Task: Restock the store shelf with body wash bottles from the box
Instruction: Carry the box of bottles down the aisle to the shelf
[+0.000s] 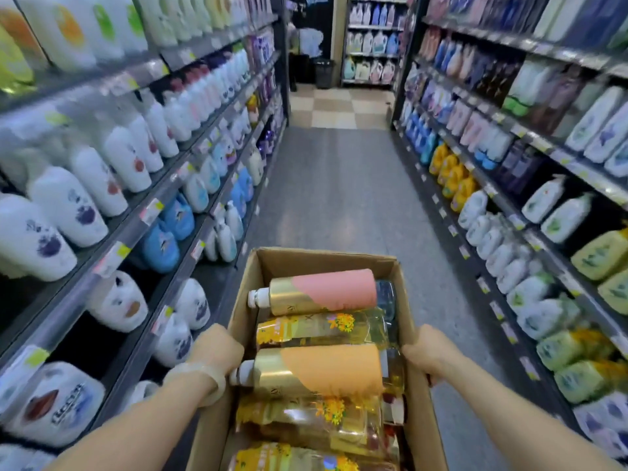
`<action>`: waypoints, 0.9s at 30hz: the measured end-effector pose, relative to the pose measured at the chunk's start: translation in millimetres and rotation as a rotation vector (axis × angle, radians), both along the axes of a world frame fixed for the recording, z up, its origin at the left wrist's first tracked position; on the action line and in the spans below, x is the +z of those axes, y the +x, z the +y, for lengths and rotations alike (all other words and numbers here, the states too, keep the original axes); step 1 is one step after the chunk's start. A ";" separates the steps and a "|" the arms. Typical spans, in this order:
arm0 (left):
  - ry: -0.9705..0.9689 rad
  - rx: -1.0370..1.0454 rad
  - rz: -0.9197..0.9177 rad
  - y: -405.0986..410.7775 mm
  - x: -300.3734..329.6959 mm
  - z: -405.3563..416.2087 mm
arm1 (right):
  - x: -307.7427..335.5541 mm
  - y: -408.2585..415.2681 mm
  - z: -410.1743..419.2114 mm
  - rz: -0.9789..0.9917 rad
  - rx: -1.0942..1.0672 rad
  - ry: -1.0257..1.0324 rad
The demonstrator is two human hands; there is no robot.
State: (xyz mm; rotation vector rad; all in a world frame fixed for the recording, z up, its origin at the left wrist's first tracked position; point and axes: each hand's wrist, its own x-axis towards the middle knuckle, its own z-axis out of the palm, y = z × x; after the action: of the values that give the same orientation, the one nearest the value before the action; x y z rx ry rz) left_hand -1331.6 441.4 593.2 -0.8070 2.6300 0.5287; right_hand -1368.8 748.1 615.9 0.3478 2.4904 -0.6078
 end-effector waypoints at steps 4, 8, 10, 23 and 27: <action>0.035 0.128 0.069 -106.0 10.7 -4.8 | 10.2 -116.3 -13.0 -0.013 0.006 -0.023; 0.037 0.143 0.080 -227.4 15.2 -21.4 | 11.6 -245.5 -30.6 -0.019 0.017 -0.040; 0.030 0.123 0.097 -294.3 13.3 -34.9 | 8.3 -309.8 -40.4 -0.018 0.011 -0.060; -0.034 0.091 0.050 -692.1 18.9 -66.4 | -0.9 -713.3 -71.6 -0.006 0.039 -0.090; 0.005 0.145 0.037 -807.5 13.1 -74.3 | -3.3 -834.1 -83.2 0.010 0.090 -0.024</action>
State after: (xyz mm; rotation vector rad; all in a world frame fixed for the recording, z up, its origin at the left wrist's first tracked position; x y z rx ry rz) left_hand -2139.1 367.1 606.2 -1.0010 2.6153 0.5933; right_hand -2202.9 664.9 612.6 0.2225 2.4916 -0.6030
